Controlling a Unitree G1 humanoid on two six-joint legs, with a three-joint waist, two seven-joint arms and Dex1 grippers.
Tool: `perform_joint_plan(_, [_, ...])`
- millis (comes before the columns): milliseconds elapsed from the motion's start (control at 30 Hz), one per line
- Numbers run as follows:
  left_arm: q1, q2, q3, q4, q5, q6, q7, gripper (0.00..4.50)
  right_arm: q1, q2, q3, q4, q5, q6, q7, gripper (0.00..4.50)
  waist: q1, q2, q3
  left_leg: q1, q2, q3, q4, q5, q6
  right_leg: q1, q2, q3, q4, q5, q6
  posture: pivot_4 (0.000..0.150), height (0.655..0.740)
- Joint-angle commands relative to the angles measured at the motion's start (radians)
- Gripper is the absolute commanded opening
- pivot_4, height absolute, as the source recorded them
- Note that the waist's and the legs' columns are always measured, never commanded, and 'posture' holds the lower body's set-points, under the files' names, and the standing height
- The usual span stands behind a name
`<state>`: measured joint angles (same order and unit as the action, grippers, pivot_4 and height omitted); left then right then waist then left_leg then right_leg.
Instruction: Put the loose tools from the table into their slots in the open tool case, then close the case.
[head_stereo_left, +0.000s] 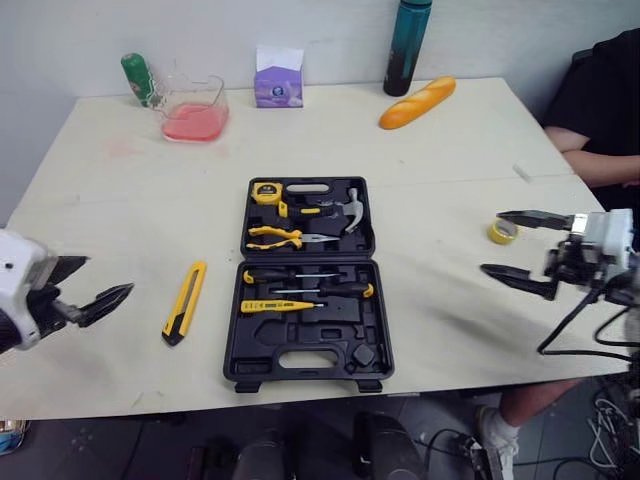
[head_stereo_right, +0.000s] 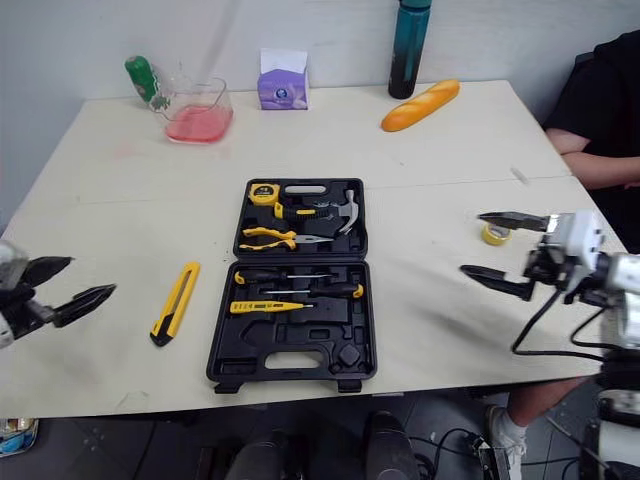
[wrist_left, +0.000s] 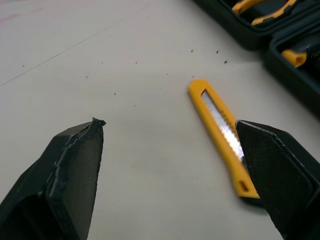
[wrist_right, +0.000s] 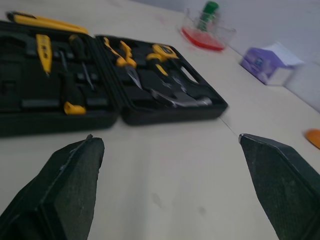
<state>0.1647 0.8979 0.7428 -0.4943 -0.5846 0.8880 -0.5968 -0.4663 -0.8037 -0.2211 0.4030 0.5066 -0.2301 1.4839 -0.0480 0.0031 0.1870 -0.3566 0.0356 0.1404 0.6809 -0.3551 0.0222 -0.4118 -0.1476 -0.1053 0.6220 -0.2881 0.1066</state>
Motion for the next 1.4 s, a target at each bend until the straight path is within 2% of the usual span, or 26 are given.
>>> perform_joint_plan(33, [-0.057, -0.057, -0.014, -0.144, -0.080, 0.204, 0.149, 4.43, -0.010, 0.019, 0.017, -0.109, 0.030, 0.045, -0.005, 4.50, 0.007, 0.000, 0.000, 0.000, 0.000, 0.000, 0.000, 0.000, 0.000, 0.000, 0.000, 0.000, 0.000, 0.000, 0.000, 0.150, 0.7400])
perform_joint_plan(133, [-0.143, -0.145, -0.056, -0.245, -0.109, 0.397, 0.293, 4.43, -0.019, 0.057, 0.041, -0.162, 0.042, 0.083, -0.016, 4.50, 0.020, -0.001, 0.000, 0.000, -0.001, 0.000, 0.001, 0.000, 0.000, 0.000, 0.001, 0.000, 0.000, 0.000, 0.000, 0.150, 0.7400])
perform_joint_plan(300, [-0.278, -0.265, -0.136, -0.356, -0.067, 0.677, 0.441, 4.43, -0.018, 0.103, 0.056, -0.257, 0.106, 0.167, -0.025, 4.50, 0.030, -0.003, -0.001, 0.000, -0.003, 0.000, 0.002, 0.001, 0.001, 0.001, 0.004, 0.000, 0.001, 0.000, 0.001, 0.150, 0.7400])
perform_joint_plan(367, [-0.317, -0.339, -0.173, -0.372, -0.047, 0.725, 0.499, 4.43, -0.010, 0.121, 0.068, -0.317, 0.134, 0.204, -0.028, 4.50, 0.033, -0.004, -0.001, 0.000, -0.004, 0.000, 0.002, 0.001, 0.001, 0.001, 0.005, 0.000, 0.001, 0.001, 0.002, 0.150, 0.7400])
perform_joint_plan(467, [-0.331, -0.406, -0.242, -0.361, -0.005, 0.726, 0.575, 4.43, 0.012, 0.124, 0.091, -0.370, 0.132, 0.222, -0.003, 4.50, 0.037, -0.004, -0.001, 0.000, -0.003, 0.000, 0.002, 0.001, 0.001, 0.001, 0.006, 0.000, 0.001, 0.001, 0.002, 0.150, 0.7400])
perform_joint_plan(667, [-0.382, -0.431, -0.297, -0.292, 0.082, 0.726, 0.630, 4.43, 0.059, 0.129, 0.091, -0.372, 0.113, 0.186, 0.024, 4.50, 0.047, -0.007, -0.002, 0.000, -0.002, 0.000, 0.003, 0.001, 0.000, 0.001, 0.009, 0.000, -0.001, 0.001, 0.002, 0.150, 0.7400])
perform_joint_plan(1167, [-0.377, -0.453, -0.427, -0.165, 0.206, 0.634, 0.589, 4.43, 0.123, 0.127, 0.077, -0.393, 0.119, 0.150, 0.030, 4.50, 0.048, -0.008, -0.002, 0.000, -0.001, 0.000, 0.003, 0.002, 0.000, 0.001, 0.009, 0.000, -0.001, 0.001, 0.001, 0.150, 0.7400])
perform_joint_plan(1400, [-0.356, -0.467, -0.467, -0.093, 0.208, 0.598, 0.547, 4.43, 0.135, 0.132, 0.091, -0.420, 0.103, 0.138, 0.015, 4.50, 0.051, -0.007, -0.002, 0.002, -0.002, 0.000, 0.003, 0.002, 0.000, 0.002, 0.007, 0.000, -0.001, 0.001, 0.001, 0.150, 0.7400])
